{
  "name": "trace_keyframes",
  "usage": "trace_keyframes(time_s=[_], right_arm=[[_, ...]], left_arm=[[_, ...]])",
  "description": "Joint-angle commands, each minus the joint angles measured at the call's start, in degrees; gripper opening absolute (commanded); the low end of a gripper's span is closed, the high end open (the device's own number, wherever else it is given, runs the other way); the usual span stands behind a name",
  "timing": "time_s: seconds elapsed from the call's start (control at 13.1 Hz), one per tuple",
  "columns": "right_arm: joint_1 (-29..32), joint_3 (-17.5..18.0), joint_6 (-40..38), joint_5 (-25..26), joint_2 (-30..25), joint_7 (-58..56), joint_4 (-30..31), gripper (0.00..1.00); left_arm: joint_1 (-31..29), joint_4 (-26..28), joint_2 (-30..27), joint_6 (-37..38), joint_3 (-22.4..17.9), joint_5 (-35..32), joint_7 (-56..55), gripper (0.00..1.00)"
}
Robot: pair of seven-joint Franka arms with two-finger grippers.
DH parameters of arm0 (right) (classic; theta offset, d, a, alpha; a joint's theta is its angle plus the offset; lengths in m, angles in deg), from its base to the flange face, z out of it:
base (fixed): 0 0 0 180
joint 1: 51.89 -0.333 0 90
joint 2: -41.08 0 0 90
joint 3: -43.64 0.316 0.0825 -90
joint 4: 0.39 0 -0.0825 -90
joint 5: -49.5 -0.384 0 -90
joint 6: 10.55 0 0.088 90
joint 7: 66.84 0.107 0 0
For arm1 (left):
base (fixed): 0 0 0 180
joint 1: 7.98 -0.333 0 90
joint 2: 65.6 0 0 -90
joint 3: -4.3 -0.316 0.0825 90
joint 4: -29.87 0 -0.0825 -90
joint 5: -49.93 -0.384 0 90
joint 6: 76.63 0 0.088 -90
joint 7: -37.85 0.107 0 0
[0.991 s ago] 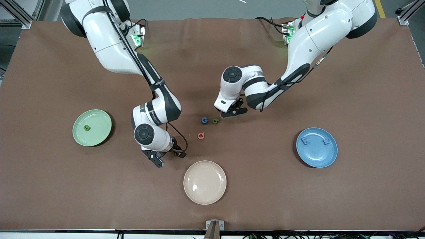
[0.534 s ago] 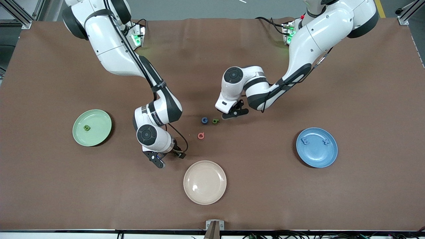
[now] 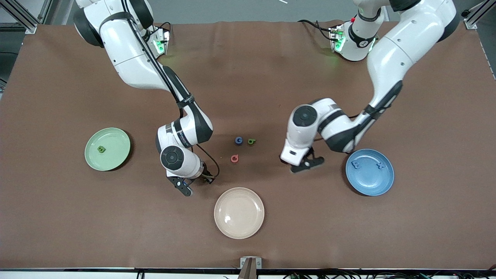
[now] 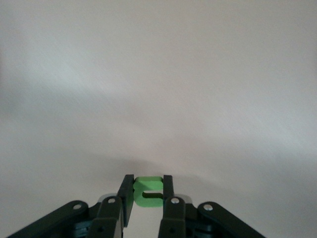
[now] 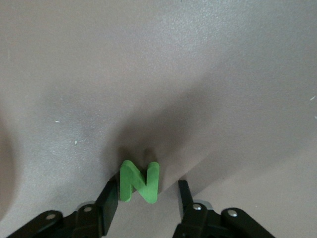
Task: Sort upper and lower case letters into plates
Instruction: 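Place the green letter on the blue plate while the right gripper carries N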
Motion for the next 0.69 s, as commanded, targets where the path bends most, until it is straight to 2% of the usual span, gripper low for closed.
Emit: trace_keyframes(time_s=[0.0, 0.31, 0.61], right_arm=[[-0.5, -0.3, 0.1, 1.3, 0.9, 0.9, -1.0, 0.47], [-0.2, -0.2, -0.1, 3.0, 0.9, 0.5, -0.9, 0.17], [0.8, -0.1, -3.4, 2.8, -1.9, -3.3, 0.8, 0.1]], left_arm=[[-6.0, 1.0, -1.5, 0.8, 0.3, -1.0, 7.1, 0.01], [-12.4, 0.6, -2.6, 3.8, 0.6, -0.9, 17.0, 0.01], [-16.8, 1.4, -3.2, 4.4, 0.6, -0.9, 22.2, 0.02]])
